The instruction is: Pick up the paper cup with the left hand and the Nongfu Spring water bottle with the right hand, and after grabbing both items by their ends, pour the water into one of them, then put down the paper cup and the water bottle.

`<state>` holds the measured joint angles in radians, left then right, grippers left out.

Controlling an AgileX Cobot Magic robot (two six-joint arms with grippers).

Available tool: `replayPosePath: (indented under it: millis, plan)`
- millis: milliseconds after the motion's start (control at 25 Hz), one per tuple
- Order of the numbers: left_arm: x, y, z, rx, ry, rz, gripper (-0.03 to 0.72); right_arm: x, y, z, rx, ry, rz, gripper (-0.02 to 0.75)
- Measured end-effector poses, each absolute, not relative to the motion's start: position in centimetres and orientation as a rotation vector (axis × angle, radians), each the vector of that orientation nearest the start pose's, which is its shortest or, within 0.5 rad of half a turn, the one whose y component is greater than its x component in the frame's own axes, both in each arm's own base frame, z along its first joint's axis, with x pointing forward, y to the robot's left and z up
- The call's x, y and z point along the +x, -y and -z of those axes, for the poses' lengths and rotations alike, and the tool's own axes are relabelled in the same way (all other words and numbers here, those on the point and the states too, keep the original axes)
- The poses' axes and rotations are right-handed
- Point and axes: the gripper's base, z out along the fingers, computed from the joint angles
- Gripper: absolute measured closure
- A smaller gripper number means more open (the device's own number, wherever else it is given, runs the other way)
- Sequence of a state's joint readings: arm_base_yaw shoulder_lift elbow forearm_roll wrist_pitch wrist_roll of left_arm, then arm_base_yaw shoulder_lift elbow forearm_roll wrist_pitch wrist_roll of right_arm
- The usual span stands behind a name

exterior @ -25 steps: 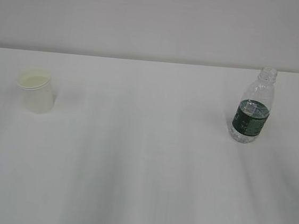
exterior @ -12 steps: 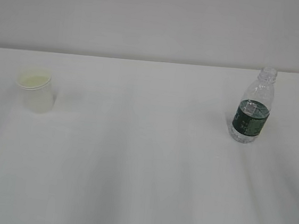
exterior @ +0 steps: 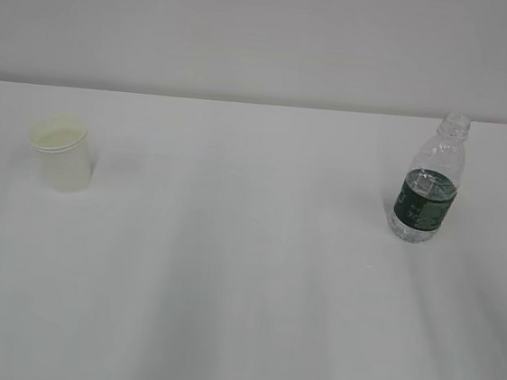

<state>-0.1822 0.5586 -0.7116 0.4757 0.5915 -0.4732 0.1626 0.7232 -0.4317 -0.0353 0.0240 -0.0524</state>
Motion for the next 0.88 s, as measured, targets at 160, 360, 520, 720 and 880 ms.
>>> replayPosePath:
  millis: [160, 360, 520, 720, 880]
  plan:
    - [9.4, -0.2, -35.5, -0.029, -1.943, -0.035, 0.143, 15.0, -2.5, -28.8, -0.224, -1.791, -0.052, 0.164]
    - [8.0, 0.1, -34.6, 0.000, -2.063, 0.022, 0.148, 14.2, -2.3, -29.3, -0.222, -1.775, -0.052, 0.164]
    - [7.1, 0.5, -33.9, 0.001, -2.157, 0.083, 0.149, 13.0, -2.1, -29.8, -0.218, -1.753, -0.051, 0.163]
    - [6.4, 0.5, -32.9, 0.002, -2.287, 0.095, 0.157, 11.7, -1.8, -29.6, -0.221, -1.797, -0.046, 0.163]
    - [5.8, 0.5, -32.5, -0.001, -2.349, 0.100, 0.160, 10.5, -1.6, -29.7, -0.221, -1.818, -0.043, 0.164]
